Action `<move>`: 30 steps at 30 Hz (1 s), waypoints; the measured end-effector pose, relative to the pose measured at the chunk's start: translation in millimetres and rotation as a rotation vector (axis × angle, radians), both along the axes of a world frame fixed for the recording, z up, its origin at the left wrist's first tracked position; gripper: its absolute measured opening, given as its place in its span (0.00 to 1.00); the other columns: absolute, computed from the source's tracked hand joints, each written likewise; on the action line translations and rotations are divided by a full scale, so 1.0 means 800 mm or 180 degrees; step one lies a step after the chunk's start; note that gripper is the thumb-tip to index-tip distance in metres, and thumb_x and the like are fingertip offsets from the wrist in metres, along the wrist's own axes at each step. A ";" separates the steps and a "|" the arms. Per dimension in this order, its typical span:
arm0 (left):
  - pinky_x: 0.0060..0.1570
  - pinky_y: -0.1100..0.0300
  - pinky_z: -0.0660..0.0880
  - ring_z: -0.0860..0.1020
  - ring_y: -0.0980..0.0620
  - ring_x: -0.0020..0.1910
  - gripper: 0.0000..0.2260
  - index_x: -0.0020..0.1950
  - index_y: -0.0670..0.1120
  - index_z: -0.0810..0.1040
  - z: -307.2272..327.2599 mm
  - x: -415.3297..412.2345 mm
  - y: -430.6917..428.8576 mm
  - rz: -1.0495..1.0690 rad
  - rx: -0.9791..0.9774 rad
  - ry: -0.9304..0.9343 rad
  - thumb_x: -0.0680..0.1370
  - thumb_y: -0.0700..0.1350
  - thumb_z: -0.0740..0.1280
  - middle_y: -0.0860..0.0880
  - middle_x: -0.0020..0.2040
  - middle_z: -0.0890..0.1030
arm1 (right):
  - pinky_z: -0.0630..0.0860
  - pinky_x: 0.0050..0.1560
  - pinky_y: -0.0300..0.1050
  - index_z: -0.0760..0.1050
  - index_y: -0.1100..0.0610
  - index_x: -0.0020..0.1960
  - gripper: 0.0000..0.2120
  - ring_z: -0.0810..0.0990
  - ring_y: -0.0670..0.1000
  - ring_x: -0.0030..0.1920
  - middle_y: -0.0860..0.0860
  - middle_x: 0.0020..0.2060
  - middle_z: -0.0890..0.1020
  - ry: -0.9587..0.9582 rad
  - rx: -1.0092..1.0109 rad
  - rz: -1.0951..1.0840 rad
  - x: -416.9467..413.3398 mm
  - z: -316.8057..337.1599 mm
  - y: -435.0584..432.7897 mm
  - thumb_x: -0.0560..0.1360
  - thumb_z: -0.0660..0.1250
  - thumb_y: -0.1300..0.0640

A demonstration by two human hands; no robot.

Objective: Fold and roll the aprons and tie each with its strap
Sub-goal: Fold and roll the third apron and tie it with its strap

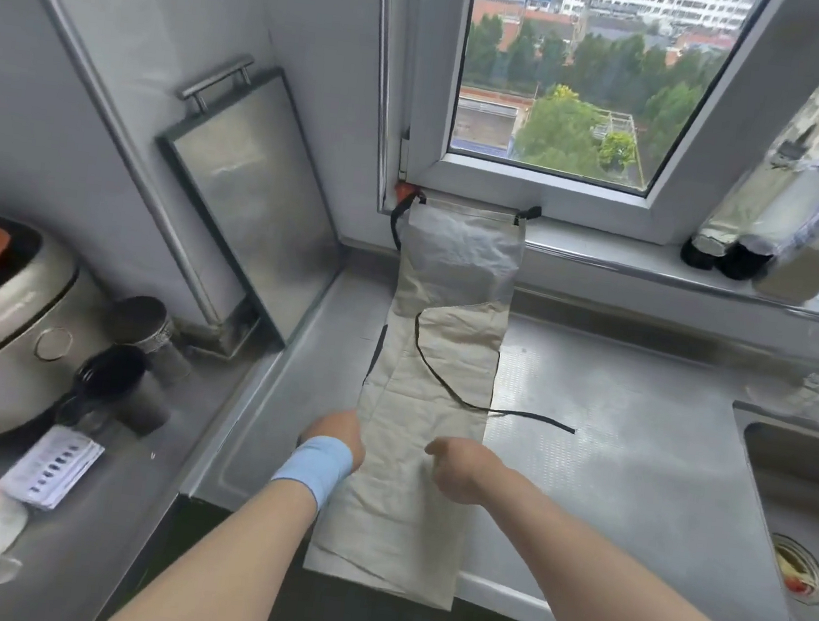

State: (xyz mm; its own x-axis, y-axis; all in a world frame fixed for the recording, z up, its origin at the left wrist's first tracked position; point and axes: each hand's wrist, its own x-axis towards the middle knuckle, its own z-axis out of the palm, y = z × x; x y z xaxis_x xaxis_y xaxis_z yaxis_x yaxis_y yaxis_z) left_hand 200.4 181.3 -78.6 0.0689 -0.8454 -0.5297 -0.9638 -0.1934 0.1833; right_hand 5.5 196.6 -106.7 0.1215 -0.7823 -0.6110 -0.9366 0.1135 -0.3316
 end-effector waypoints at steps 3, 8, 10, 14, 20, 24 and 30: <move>0.59 0.57 0.74 0.77 0.48 0.58 0.13 0.61 0.53 0.75 0.006 -0.023 -0.041 -0.0217 -0.0063 0.0552 0.77 0.48 0.64 0.51 0.60 0.79 | 0.72 0.63 0.46 0.70 0.47 0.69 0.21 0.75 0.54 0.65 0.50 0.66 0.77 0.0025 -0.0481 -0.0260 -0.015 0.004 -0.045 0.77 0.57 0.55; 0.56 0.60 0.71 0.77 0.51 0.56 0.14 0.62 0.53 0.75 0.000 -0.076 -0.087 -0.0486 -0.0166 0.0951 0.77 0.47 0.64 0.54 0.56 0.80 | 0.72 0.49 0.48 0.70 0.51 0.66 0.17 0.79 0.58 0.57 0.54 0.58 0.80 0.0531 -0.0983 -0.0534 -0.051 -0.002 -0.097 0.78 0.58 0.54; 0.55 0.61 0.71 0.77 0.51 0.56 0.15 0.63 0.53 0.75 -0.009 -0.091 -0.099 -0.0512 -0.0144 0.1076 0.77 0.46 0.64 0.54 0.56 0.80 | 0.70 0.43 0.47 0.71 0.53 0.61 0.13 0.80 0.59 0.53 0.53 0.54 0.81 0.0729 -0.0991 -0.0456 -0.063 -0.018 -0.107 0.78 0.58 0.53; 0.50 0.60 0.75 0.81 0.49 0.50 0.09 0.55 0.51 0.76 -0.024 -0.107 -0.122 -0.0377 0.0056 0.1274 0.76 0.46 0.64 0.52 0.51 0.81 | 0.70 0.40 0.45 0.77 0.54 0.51 0.10 0.81 0.58 0.49 0.52 0.49 0.83 0.0913 -0.0889 -0.0181 -0.074 -0.037 -0.122 0.74 0.60 0.57; 0.32 0.61 0.73 0.78 0.52 0.27 0.15 0.58 0.49 0.72 -0.022 -0.116 -0.160 0.0483 0.1051 0.2528 0.74 0.42 0.70 0.49 0.46 0.79 | 0.69 0.28 0.34 0.77 0.57 0.39 0.06 0.75 0.45 0.28 0.52 0.33 0.80 -0.1769 -0.0018 -0.1507 -0.039 0.011 -0.181 0.73 0.71 0.59; 0.26 0.66 0.69 0.78 0.52 0.26 0.05 0.52 0.48 0.74 -0.009 -0.100 -0.196 0.0895 0.0493 0.2603 0.77 0.44 0.66 0.51 0.40 0.83 | 0.67 0.24 0.34 0.79 0.57 0.40 0.06 0.76 0.46 0.29 0.53 0.36 0.83 -0.2482 -0.0188 -0.1722 -0.019 0.048 -0.225 0.75 0.69 0.61; 0.29 0.63 0.70 0.74 0.50 0.25 0.06 0.44 0.45 0.77 0.000 -0.033 -0.257 0.1514 -0.0318 0.2147 0.78 0.43 0.61 0.49 0.33 0.79 | 0.75 0.53 0.42 0.76 0.52 0.64 0.16 0.80 0.53 0.55 0.52 0.62 0.77 -0.0662 -0.1165 -0.0775 -0.015 0.017 -0.286 0.78 0.61 0.58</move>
State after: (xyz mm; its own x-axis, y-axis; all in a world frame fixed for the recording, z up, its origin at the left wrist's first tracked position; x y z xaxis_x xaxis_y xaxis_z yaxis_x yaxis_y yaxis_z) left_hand 174.0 -24.4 -78.9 0.1254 -0.8514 -0.5094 -0.4603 -0.5048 0.7303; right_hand -6.7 -32.0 -92.8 -0.0015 -0.9621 -0.2727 -0.8070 0.1622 -0.5679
